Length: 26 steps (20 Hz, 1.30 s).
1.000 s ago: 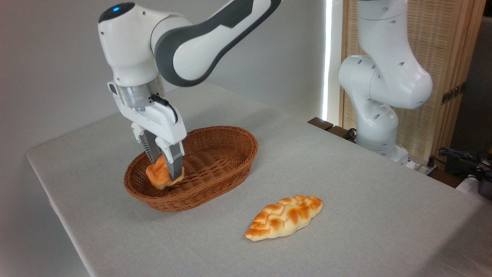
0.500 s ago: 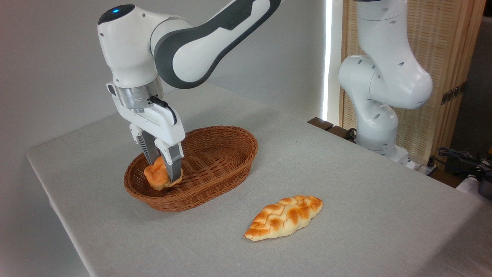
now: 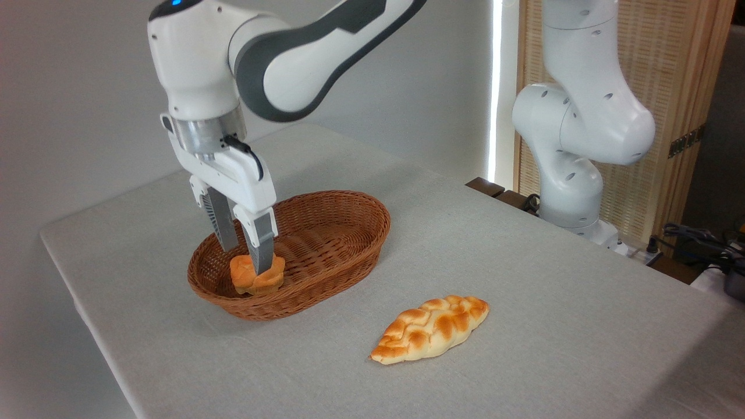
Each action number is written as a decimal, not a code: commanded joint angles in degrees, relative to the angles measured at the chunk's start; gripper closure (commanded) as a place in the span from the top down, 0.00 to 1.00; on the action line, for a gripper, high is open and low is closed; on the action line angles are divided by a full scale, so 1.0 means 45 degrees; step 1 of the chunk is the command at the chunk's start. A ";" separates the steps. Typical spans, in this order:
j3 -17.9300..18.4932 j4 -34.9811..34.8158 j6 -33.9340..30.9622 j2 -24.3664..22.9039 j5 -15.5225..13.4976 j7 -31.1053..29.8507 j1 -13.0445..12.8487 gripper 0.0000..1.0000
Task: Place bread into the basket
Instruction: 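Open the gripper and raise it away from the basket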
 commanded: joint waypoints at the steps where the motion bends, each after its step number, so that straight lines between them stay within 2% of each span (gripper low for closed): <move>1: 0.0009 -0.0041 -0.1013 -0.1620 0.0049 0.2104 0.1230 1.00; 3: 0.0243 -0.0001 -0.1969 -0.2246 -0.0009 0.2905 0.1582 1.00; 5: 0.1022 0.0329 -0.2985 -0.2540 -0.0107 0.3492 0.1564 1.00; 8: 0.1727 0.1480 -0.4314 -0.2484 -0.0243 0.3944 0.1525 1.00; 11: 0.2411 0.1913 -0.4631 -0.2424 -0.0828 0.4022 0.1466 1.00; 14: 0.2451 0.2049 -0.4708 -0.2405 -0.0810 0.4003 0.1408 1.00; 15: 0.2587 0.2050 -0.4844 -0.2405 -0.0791 0.4042 0.1292 1.00; 18: 0.3523 0.2069 -0.4865 -0.2347 -0.0732 0.4003 0.0141 1.00; 23: 0.3506 0.2050 -0.4787 -0.2249 -0.0693 0.4022 0.0021 1.00; 26: 0.3623 0.2011 -0.4787 -0.2229 -0.0674 0.4022 -0.0272 1.00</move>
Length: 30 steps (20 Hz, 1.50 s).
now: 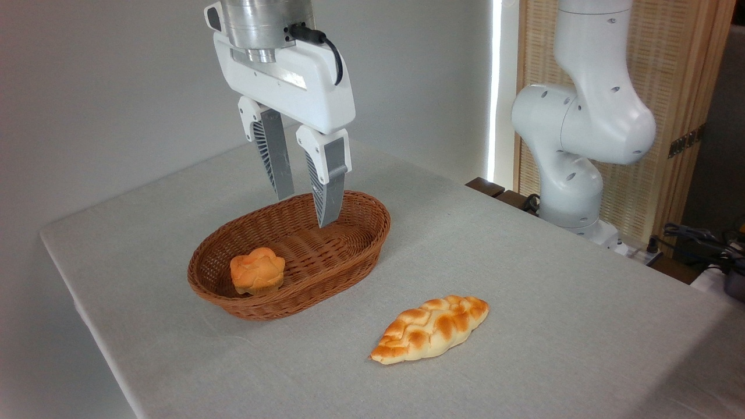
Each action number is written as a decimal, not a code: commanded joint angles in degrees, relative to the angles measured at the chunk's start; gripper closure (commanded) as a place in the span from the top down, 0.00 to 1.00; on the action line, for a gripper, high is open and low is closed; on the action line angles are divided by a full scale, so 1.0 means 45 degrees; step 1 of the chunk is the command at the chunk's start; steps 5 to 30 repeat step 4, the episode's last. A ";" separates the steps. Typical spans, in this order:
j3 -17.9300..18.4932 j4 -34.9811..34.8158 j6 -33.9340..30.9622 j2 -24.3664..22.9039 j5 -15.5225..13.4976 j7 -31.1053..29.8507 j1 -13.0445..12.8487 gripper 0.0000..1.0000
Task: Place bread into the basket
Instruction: 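Open the gripper and raise it away from the basket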
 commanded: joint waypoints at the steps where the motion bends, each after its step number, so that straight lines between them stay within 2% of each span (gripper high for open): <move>1: 0.0339 0.0324 -0.0311 0.0168 -0.0085 0.0166 -0.0413 1.00; 30: 0.0339 0.0343 -0.0311 0.0168 -0.0065 0.0147 -0.0433 1.00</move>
